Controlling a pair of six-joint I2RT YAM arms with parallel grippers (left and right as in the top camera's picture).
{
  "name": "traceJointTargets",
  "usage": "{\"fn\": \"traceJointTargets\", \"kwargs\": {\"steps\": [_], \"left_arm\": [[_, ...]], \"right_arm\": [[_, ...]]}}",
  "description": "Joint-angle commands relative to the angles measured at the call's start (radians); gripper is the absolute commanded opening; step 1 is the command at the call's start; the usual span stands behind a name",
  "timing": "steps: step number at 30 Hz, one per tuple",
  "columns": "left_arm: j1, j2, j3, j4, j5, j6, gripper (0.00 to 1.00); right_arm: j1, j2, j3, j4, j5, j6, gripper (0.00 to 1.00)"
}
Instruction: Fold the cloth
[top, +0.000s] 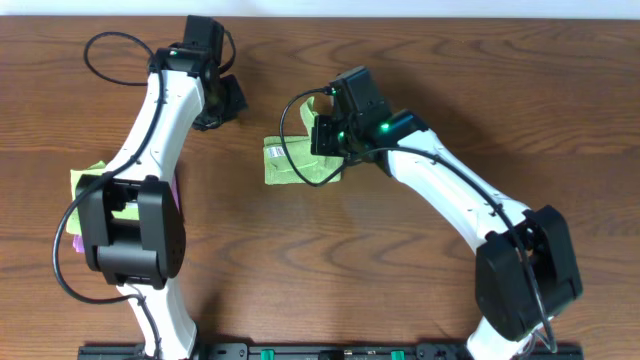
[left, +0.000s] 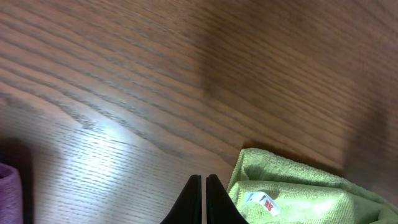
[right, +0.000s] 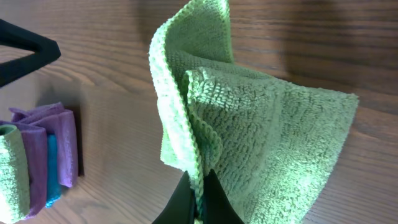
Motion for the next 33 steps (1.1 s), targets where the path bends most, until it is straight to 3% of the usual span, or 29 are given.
{"fn": "traceJointTargets", "kwargs": {"steps": [1,33], "left_arm": [[0.009,-0.026,0.02,-0.012,-0.014,0.019,0.06],[0.087,-0.049,0.02,-0.042,0.035,0.045,0.06]], "right_arm": [[0.028,-0.019,0.026,0.01,0.031,-0.007,0.01],[0.139,0.114,0.039,0.107,0.039,0.05,0.01]]}}
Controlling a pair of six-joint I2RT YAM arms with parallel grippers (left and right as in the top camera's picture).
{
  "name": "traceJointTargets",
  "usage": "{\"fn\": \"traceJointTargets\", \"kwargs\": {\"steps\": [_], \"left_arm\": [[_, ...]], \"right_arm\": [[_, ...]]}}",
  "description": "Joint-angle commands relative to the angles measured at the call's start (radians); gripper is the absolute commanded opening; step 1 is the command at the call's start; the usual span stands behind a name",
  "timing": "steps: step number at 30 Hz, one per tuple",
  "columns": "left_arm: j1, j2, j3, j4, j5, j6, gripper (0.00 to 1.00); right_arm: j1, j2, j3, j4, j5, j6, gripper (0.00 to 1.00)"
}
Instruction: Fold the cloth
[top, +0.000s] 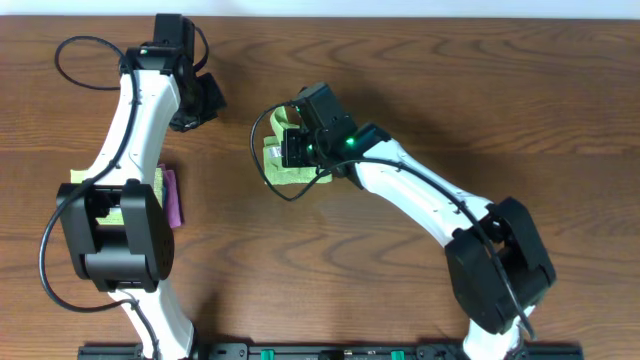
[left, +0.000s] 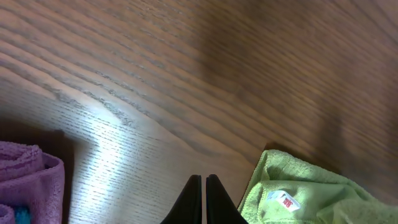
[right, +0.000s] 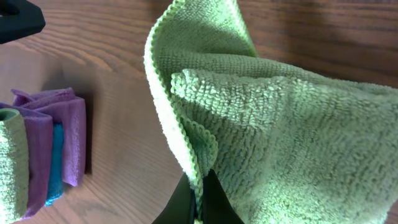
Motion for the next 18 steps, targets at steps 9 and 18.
{"fn": "traceJointTargets", "kwargs": {"steps": [9,18], "left_arm": [[0.003,-0.023,0.019,-0.005,0.004,0.022,0.06],[0.003,-0.023,0.019,-0.011,0.004,0.029,0.06]], "right_arm": [[0.051,0.086,0.043,0.046,-0.005,0.034,0.01],[0.055,0.141,0.071,0.085,-0.004,0.052,0.01]]}}
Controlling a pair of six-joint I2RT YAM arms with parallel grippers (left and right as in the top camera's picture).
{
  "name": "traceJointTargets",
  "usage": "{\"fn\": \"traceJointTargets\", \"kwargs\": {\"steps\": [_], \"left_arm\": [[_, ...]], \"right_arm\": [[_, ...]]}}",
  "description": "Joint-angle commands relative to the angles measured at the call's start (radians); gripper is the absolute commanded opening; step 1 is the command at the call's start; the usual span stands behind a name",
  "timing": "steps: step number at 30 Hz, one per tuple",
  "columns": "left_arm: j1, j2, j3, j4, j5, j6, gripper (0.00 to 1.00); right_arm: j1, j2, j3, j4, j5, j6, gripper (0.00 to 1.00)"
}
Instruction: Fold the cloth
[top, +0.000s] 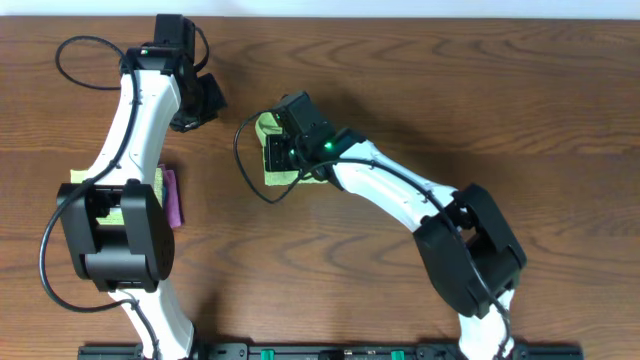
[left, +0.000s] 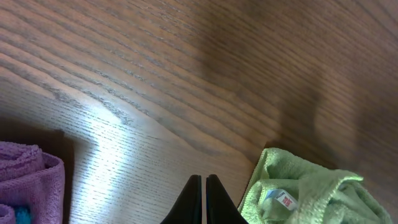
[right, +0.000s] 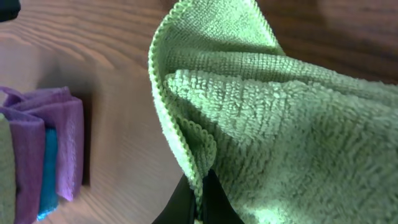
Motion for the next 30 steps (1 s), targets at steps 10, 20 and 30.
{"fn": "traceJointTargets", "kwargs": {"steps": [10,20,30], "left_arm": [[0.003,-0.023,0.019,-0.007,0.004,0.022,0.06],[0.003,-0.023,0.019,-0.007,0.004,0.022,0.06],[0.003,-0.047,0.019,-0.006,0.003,0.021,0.06]], "right_arm": [[0.01,0.054,0.023,0.035,0.006,0.029,0.11],[0.006,0.053,0.057,0.021,0.014,0.029,0.64],[-0.019,0.05,0.24,-0.183,0.026,-0.043,0.61]]}}
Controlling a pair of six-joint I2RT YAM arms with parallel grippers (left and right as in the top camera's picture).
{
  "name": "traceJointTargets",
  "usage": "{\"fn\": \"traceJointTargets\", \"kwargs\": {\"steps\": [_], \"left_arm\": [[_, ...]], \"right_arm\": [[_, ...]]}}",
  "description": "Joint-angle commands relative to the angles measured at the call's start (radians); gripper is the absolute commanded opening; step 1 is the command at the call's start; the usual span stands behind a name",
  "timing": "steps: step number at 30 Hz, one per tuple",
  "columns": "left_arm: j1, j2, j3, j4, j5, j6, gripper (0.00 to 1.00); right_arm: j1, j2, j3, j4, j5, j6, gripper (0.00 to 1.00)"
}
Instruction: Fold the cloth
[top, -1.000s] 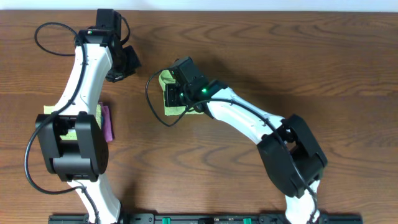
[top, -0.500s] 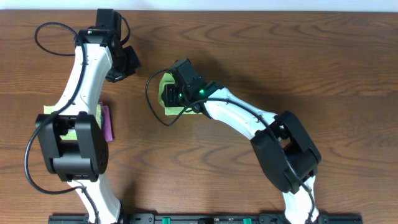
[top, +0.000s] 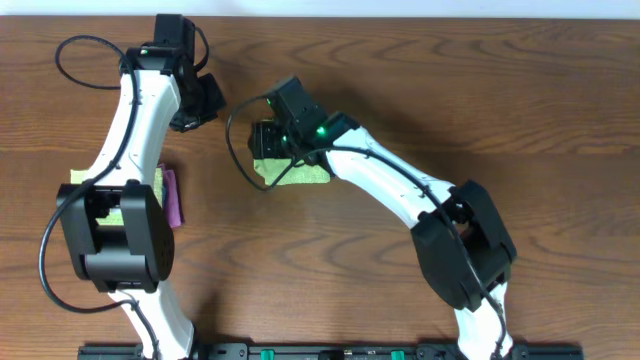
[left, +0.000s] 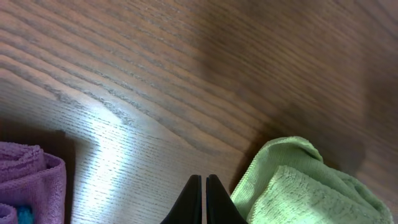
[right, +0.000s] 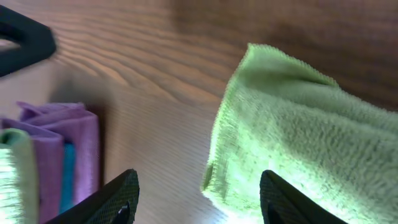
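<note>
The green cloth (top: 293, 172) lies folded on the wooden table, its edges showing in the right wrist view (right: 298, 143) and at the lower right of the left wrist view (left: 298, 186). My right gripper (top: 268, 138) hangs just above the cloth's left end; in its own view the gripper (right: 199, 202) is open, the fingers (right: 118, 196) wide apart with nothing between them. My left gripper (top: 190, 112) hovers to the cloth's upper left, shut and empty (left: 203, 199).
A stack of folded cloths, purple, teal and green (top: 172, 195), lies at the table's left beside the left arm's base; it shows in the right wrist view (right: 43, 162) and as a purple edge (left: 28, 186) in the left wrist view.
My right gripper has opened and let go of the green cloth, which now lies flat and folded. The right gripper sits slightly higher. The left arm has not moved.
My right gripper held a raised fold of the green cloth at the table's middle, then carried it leftward over two moments, still shut on it. The left gripper moved away to the upper left and stayed. Now the cloth lies folded and released.
</note>
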Motion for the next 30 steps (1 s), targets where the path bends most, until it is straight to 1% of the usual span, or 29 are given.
{"fn": "traceJointTargets", "kwargs": {"steps": [1,5,9,11,14,17,21,25,30], "left_arm": [[0.003,-0.044,0.019,-0.006,0.004,0.014,0.06],[0.004,-0.057,0.019,-0.014,0.009,0.009,0.06],[0.004,-0.062,0.019,-0.026,0.034,-0.001,0.06],[0.004,-0.062,0.019,-0.033,0.044,-0.005,0.06],[0.004,-0.062,0.019,-0.038,0.06,-0.01,0.06],[0.004,-0.062,0.019,-0.039,0.084,-0.029,0.06],[0.003,-0.062,0.019,-0.037,0.105,-0.049,0.06],[0.003,-0.062,0.019,-0.037,0.13,-0.055,0.06],[0.003,-0.062,0.019,-0.039,0.137,-0.074,0.06]], "right_arm": [[-0.018,0.004,0.065,-0.046,0.028,-0.036,0.61],[-0.043,-0.014,0.117,-0.147,0.077,-0.035,0.59],[-0.093,-0.042,0.152,-0.29,0.124,-0.047,0.58],[-0.129,-0.066,0.158,-0.365,0.122,-0.118,0.61],[-0.18,-0.114,0.158,-0.488,0.153,-0.235,0.61],[-0.224,-0.188,0.158,-0.615,0.267,-0.269,0.59],[-0.263,-0.277,0.148,-0.711,0.344,-0.307,0.58],[-0.303,-0.377,0.089,-0.786,0.365,-0.324,0.57],[-0.354,-0.597,-0.148,-0.772,0.37,-0.331,0.57]]}}
